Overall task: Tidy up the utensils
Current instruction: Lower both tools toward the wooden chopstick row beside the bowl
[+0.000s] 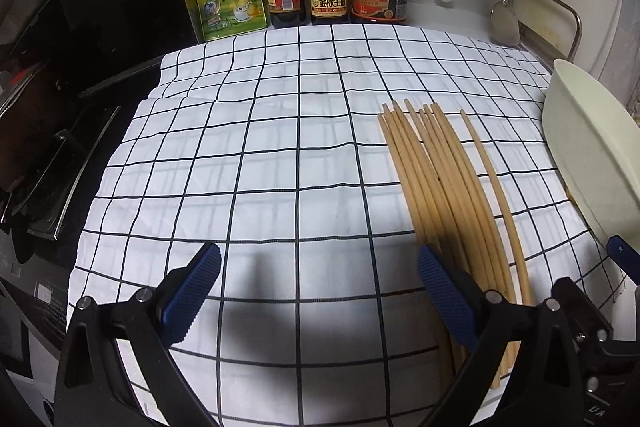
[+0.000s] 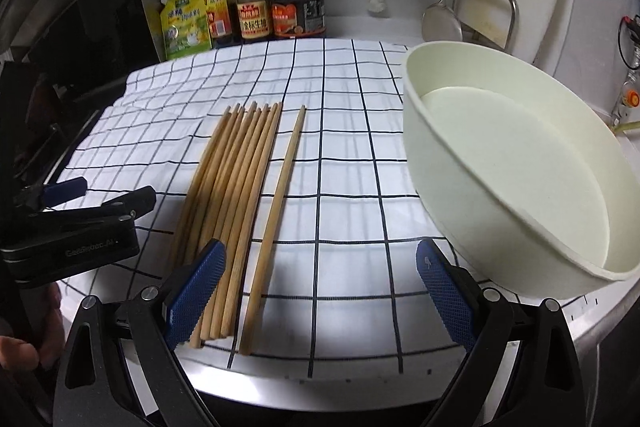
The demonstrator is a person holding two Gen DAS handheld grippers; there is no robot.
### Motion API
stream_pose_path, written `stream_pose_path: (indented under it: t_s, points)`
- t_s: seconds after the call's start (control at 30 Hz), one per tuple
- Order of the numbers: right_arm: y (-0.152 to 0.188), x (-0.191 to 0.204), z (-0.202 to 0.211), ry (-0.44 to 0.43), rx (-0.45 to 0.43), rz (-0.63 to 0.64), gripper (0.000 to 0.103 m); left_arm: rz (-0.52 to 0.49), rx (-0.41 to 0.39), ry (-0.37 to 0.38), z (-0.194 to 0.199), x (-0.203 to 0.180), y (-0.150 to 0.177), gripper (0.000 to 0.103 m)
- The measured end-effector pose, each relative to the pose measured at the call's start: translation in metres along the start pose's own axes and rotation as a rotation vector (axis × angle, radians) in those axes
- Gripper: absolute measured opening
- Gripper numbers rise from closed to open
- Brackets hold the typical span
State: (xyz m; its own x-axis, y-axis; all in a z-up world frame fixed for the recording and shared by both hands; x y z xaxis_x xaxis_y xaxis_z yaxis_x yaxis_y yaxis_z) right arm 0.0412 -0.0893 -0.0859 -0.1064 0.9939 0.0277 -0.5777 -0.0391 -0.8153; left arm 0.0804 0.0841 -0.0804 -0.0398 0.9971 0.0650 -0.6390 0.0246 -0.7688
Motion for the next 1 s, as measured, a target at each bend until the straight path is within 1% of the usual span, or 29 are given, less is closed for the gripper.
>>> stream_pose_path:
  t_s: [0.1,0.3,0.57,0.8,0.93,1.0]
  points:
    - [0.001,0.005,-0.014,0.030,0.019,0.023,0.092,-0.006,0.012,-0.009,-0.008,0.000,0.000,0.097]
    - [0.003,0.005,-0.034,0.078,0.042,0.046,0.092,0.016,0.023,-0.005,-0.016,0.006,-0.001,0.097]
    - [0.007,0.003,-0.050,0.075,0.066,0.051,0.091,0.040,0.032,0.035,-0.021,0.001,-0.001,0.097]
    - [0.007,-0.003,-0.051,0.091,0.048,0.039,0.091,0.036,0.044,0.066,-0.024,-0.007,0.000,0.097]
    - [0.008,-0.006,-0.050,0.089,0.045,0.029,0.091,0.056,0.032,0.091,-0.021,-0.008,-0.003,0.097]
    - [0.008,-0.006,-0.049,0.088,0.045,0.028,0.091,0.037,0.032,0.084,-0.022,-0.012,-0.003,0.097]
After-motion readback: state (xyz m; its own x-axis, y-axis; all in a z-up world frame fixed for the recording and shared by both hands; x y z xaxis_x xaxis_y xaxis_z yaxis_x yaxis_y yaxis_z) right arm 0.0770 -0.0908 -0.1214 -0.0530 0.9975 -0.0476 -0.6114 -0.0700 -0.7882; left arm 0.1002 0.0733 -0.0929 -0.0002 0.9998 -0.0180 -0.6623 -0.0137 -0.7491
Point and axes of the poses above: each gripper's, at about its wrist camera, not at the fingertips, and z roughly against the way its jaws point, x to its left, y to its underside, the point moved 2 cm from there along -z, roughly the way its jaws point, and after that the axes turned 14 degrees about -x, right-handed, at the moved point
